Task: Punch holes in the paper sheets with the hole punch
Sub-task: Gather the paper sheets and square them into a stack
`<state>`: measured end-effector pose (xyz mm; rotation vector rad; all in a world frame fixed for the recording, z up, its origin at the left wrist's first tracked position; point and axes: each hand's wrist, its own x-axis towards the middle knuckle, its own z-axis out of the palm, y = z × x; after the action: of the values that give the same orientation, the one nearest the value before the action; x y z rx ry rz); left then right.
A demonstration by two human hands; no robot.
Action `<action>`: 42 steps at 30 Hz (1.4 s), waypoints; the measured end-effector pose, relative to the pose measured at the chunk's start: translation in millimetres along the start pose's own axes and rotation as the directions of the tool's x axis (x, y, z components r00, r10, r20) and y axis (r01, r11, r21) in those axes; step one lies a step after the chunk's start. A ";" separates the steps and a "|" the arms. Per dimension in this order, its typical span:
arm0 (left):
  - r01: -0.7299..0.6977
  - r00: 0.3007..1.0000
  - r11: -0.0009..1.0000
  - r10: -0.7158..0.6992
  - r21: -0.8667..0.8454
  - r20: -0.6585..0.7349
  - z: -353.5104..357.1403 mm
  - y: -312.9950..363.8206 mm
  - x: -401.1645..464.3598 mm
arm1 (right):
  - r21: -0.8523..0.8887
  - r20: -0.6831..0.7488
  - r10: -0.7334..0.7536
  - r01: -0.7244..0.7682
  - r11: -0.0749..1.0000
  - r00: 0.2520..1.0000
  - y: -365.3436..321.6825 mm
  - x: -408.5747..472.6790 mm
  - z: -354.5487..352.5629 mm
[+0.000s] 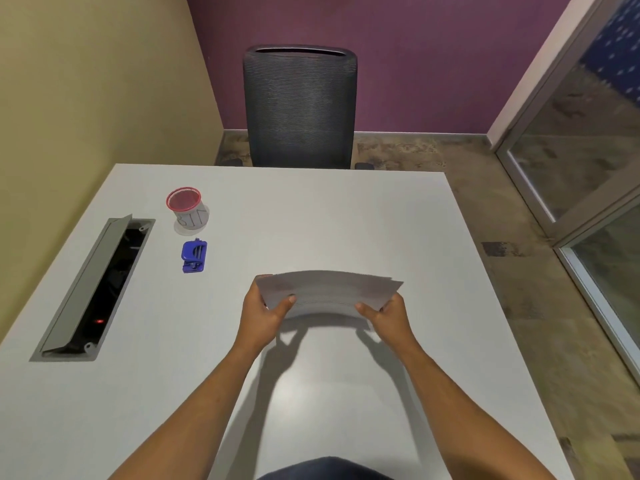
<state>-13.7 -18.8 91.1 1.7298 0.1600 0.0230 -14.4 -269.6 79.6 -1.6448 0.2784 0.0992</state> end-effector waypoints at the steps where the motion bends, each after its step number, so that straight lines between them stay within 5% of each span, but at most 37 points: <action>1: 0.008 1.000 1.000 -0.008 -0.002 -0.001 1.8 -0.6 -0.4 | 0.011 -0.012 0.007 -0.007 1.000 1.000 2.4 -1.1 -0.1; 12: -0.047 0.997 0.995 0.042 -0.090 -0.062 14.3 20.6 4.2 | -0.025 -0.033 -0.058 0.057 0.998 0.998 -10.1 7.0 9.2; 42: 0.116 0.988 0.986 -0.126 -0.117 -0.087 21.1 -1.8 -3.5 | -0.009 -0.089 0.011 -0.012 1.000 0.996 -4.4 -6.3 19.0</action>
<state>-15.1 -39.6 86.1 1.6053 0.3273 0.0231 -17.6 -249.7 83.5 -1.6599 0.3558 0.0358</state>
